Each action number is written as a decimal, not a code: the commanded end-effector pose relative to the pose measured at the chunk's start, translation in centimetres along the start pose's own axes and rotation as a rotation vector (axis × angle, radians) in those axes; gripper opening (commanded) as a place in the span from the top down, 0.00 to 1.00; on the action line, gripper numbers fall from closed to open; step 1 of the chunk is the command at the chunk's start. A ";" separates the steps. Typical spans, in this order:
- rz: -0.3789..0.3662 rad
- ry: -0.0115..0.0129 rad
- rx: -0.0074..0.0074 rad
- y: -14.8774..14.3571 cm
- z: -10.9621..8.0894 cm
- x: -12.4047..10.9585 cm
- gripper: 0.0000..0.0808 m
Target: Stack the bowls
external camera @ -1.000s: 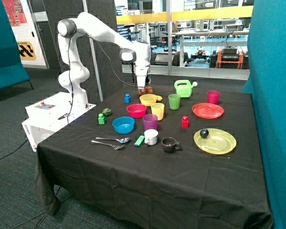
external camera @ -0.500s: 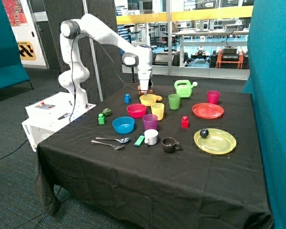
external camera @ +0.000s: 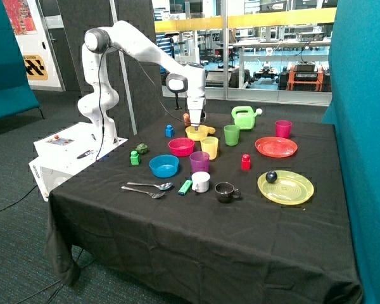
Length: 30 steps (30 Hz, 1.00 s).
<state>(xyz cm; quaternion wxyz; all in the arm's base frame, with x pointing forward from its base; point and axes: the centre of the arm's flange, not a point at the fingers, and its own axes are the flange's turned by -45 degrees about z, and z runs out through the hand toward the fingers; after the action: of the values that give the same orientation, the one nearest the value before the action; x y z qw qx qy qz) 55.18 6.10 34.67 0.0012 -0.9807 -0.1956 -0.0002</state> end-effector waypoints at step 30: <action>-0.027 -0.0008 -0.0024 -2.2 3.3 -0.3 0.61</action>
<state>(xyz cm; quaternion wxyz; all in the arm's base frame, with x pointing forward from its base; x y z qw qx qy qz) 54.46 8.04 32.07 0.0006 -0.9781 -0.2081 0.0015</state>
